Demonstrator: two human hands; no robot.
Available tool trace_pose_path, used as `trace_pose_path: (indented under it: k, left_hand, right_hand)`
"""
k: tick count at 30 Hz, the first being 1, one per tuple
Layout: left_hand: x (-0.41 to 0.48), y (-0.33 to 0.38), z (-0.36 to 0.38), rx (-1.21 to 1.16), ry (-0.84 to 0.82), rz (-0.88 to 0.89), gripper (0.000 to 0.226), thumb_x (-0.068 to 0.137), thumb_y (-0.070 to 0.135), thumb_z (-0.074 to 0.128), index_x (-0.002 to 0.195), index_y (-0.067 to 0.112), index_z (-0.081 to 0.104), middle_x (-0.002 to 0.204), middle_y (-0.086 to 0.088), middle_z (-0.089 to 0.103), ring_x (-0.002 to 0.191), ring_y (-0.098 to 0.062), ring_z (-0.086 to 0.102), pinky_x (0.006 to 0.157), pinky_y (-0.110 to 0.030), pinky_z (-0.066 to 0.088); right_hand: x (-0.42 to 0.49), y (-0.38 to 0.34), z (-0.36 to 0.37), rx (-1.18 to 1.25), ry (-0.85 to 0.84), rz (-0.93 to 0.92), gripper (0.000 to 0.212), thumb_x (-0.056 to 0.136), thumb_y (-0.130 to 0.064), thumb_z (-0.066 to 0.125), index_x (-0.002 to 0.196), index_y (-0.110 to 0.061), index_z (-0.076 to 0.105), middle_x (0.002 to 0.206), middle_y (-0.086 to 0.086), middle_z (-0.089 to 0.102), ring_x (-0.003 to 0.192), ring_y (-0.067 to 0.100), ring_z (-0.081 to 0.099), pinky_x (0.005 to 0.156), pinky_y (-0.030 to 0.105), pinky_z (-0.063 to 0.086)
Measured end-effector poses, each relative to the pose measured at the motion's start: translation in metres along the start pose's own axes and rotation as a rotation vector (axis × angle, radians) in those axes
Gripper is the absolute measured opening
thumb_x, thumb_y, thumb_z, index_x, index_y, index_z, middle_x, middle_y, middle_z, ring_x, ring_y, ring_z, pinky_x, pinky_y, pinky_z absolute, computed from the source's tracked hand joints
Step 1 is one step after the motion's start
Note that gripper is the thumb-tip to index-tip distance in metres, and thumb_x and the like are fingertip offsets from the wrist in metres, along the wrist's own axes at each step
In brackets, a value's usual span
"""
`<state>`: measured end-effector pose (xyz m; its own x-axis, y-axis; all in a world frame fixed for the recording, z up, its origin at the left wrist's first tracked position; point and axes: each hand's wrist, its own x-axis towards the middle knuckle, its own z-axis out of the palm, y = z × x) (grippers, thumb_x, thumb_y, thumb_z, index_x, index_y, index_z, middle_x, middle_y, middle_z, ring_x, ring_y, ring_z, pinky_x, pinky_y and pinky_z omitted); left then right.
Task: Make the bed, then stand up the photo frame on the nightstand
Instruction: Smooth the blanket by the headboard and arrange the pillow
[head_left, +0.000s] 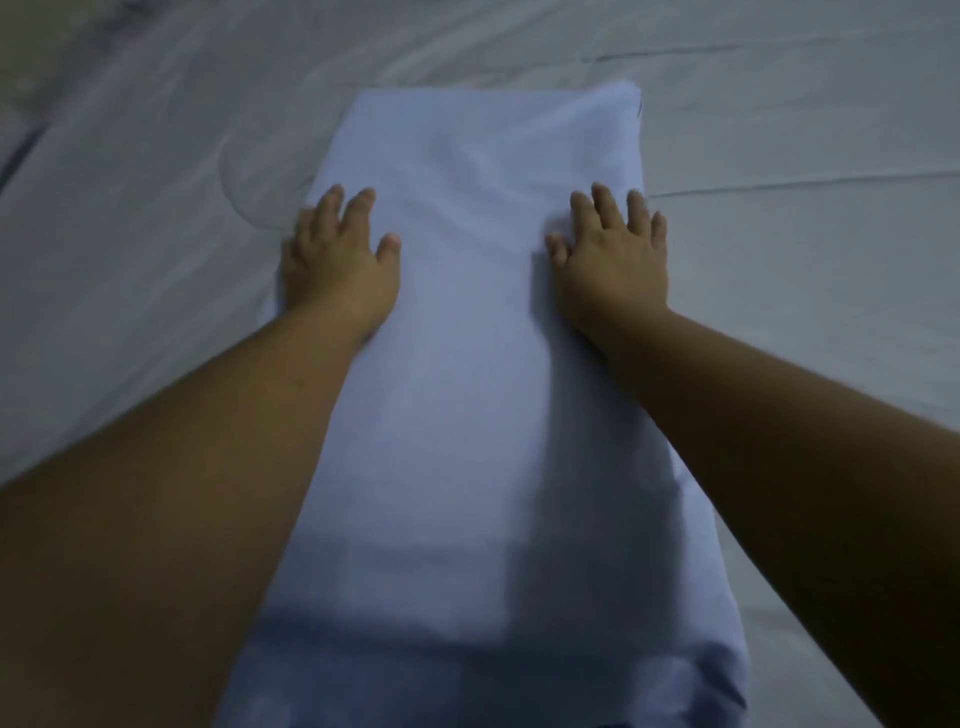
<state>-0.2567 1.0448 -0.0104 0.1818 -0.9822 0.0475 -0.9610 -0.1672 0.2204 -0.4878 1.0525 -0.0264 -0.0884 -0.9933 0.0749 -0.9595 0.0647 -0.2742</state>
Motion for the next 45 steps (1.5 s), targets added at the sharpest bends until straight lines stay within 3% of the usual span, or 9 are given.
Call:
trace_pose_path:
  k: [3,6,10,13,23,36,40,42,45]
  left_hand:
    - [-0.002,-0.020,0.018,0.095,-0.060,-0.150,0.051,0.093,0.059,0.022,0.143,0.050,0.020,0.161,0.010,0.007,0.140,-0.036,0.024,0.114,-0.052,0.021]
    - [-0.003,-0.017,0.029,0.030,-0.006,-0.221,0.051,0.088,0.065,0.024,0.138,0.057,0.022,0.158,-0.002,0.010,0.131,-0.040,0.034,0.110,-0.049,0.025]
    - [0.006,-0.014,0.026,-0.049,0.016,-0.294,0.056,0.081,0.070,0.033,0.135,0.055,0.026,0.141,-0.018,0.034,0.122,-0.041,0.042,0.106,-0.046,0.032]
    - [0.003,-0.018,0.022,-0.088,-0.026,-0.284,0.058,0.079,0.071,0.036,0.133,0.052,0.028,0.136,-0.020,0.038,0.117,-0.043,0.046,0.102,-0.046,0.037]
    - [-0.063,-0.034,0.010,-0.170,-0.004,-0.264,0.060,0.079,0.069,0.041,0.134,0.046,0.032,0.130,-0.023,0.046,0.113,-0.044,0.052,0.099,-0.047,0.042]
    - [-0.242,-0.074,-0.012,-0.198,-0.043,-0.300,0.062,0.083,0.060,0.049,0.140,0.041,0.035,0.123,-0.025,0.047,0.107,-0.041,0.052,0.092,-0.045,0.043]
    - [-0.252,-0.079,-0.019,-0.076,-0.126,-0.293,0.064,0.086,0.062,0.041,0.145,0.046,0.022,0.136,-0.022,0.035,0.118,-0.038,0.042,0.103,-0.045,0.032]
    - [-0.243,-0.078,-0.025,-0.035,-0.134,-0.267,0.062,0.089,0.059,0.037,0.146,0.046,0.017,0.149,-0.019,0.021,0.132,-0.037,0.029,0.110,-0.047,0.022]
    - [-0.225,-0.062,-0.028,-0.020,-0.045,-0.027,0.058,0.094,0.046,0.038,0.148,0.042,0.018,0.161,-0.004,0.006,0.147,-0.031,0.007,0.118,-0.047,0.008]
  right_hand:
    - [0.000,0.004,0.024,0.140,-0.023,0.141,0.048,0.095,-0.044,0.031,0.141,-0.028,0.032,0.156,-0.005,0.019,0.131,0.039,0.028,0.106,0.050,0.025]
    - [0.000,0.000,0.035,0.174,0.041,0.192,0.045,0.094,-0.045,0.033,0.138,-0.034,0.032,0.159,-0.003,0.010,0.127,0.040,0.032,0.102,0.049,0.029]
    - [0.002,-0.003,0.036,0.212,0.106,0.299,0.043,0.089,-0.052,0.036,0.130,-0.041,0.038,0.147,0.017,0.028,0.116,0.041,0.044,0.099,0.049,0.034]
    - [-0.003,-0.001,0.031,0.243,0.070,0.331,0.047,0.087,-0.058,0.036,0.132,-0.044,0.036,0.127,0.018,0.041,0.111,0.041,0.047,0.097,0.047,0.037]
    - [-0.060,-0.004,0.013,0.241,0.013,0.296,0.049,0.088,-0.061,0.037,0.134,-0.044,0.036,0.126,0.020,0.040,0.109,0.044,0.050,0.094,0.046,0.041]
    - [-0.231,-0.017,-0.005,0.131,0.044,0.272,0.049,0.088,-0.060,0.041,0.135,-0.046,0.037,0.115,0.019,0.046,0.102,0.044,0.054,0.088,0.046,0.046]
    - [-0.242,-0.023,-0.011,-0.062,0.013,0.299,0.054,0.091,-0.057,0.037,0.142,-0.041,0.031,0.128,0.024,0.044,0.113,0.043,0.046,0.098,0.047,0.038]
    - [-0.234,-0.035,-0.015,-0.106,0.006,0.340,0.056,0.093,-0.054,0.033,0.145,-0.035,0.026,0.149,0.021,0.027,0.132,0.040,0.030,0.109,0.048,0.022]
    - [-0.222,-0.077,-0.006,0.040,0.083,0.121,0.055,0.095,-0.047,0.028,0.144,-0.023,0.036,0.153,0.015,0.029,0.138,0.035,0.030,0.111,0.046,0.021]
